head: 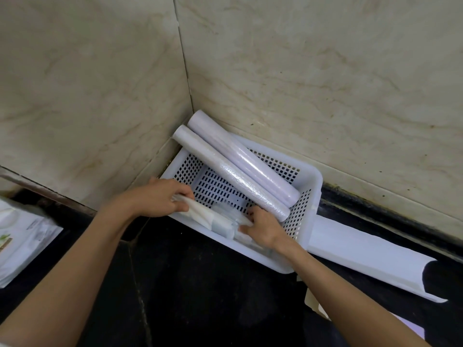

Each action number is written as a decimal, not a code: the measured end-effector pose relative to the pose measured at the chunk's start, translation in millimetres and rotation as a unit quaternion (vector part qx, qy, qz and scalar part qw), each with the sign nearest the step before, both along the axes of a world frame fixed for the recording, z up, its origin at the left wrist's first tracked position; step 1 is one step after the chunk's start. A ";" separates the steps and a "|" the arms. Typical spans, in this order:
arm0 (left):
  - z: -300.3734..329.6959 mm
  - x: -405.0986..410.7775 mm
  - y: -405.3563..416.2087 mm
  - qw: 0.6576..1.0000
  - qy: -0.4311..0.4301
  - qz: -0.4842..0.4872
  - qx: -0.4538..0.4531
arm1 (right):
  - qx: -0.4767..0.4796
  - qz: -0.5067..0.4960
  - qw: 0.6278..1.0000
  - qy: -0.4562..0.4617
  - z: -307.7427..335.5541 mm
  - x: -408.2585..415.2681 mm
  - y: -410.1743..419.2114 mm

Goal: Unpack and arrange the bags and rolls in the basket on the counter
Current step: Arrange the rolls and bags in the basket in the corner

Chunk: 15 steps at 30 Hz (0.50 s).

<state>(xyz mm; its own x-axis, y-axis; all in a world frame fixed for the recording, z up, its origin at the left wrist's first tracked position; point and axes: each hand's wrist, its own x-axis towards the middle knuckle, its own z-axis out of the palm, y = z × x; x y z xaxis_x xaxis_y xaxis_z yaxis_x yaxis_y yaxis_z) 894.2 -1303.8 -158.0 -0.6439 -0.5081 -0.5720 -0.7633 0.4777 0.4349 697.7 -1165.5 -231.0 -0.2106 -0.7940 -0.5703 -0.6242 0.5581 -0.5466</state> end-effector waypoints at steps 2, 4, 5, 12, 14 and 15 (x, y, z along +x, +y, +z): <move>1.0 -0.5 0.6 1.000 0.004 0.001 0.001 | 0.034 0.019 0.999 -0.007 0.7 -1.4 -3.6; 1.3 0.5 0.9 1.000 0.009 0.006 -0.001 | 0.063 0.025 0.997 -0.024 3.6 -2.8 -6.0; 1.3 1.3 0.8 1.000 0.011 0.010 -0.004 | 0.072 0.030 0.997 -0.028 4.0 -3.7 -6.7; 1.8 3.1 2.3 1.000 0.008 0.017 -0.018 | 0.062 0.089 0.994 -0.028 7.7 -7.1 -8.7; 1.6 3.1 3.1 0.999 0.005 0.018 -0.028 | 0.069 0.092 0.993 -0.036 8.7 -8.4 -8.8; 1.5 3.2 3.4 0.999 0.006 0.017 -0.029 | 0.073 0.091 0.992 -0.040 9.3 -8.6 -8.3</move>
<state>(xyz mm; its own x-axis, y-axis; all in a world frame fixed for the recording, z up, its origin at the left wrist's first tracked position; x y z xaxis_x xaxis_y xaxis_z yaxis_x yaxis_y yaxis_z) 897.4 -1300.4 -156.5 -0.6317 -0.5624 -0.5335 -0.7749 0.4761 0.4157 689.0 -1173.8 -221.7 -0.0200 -0.7229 -0.6906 -0.6796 0.5165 -0.5210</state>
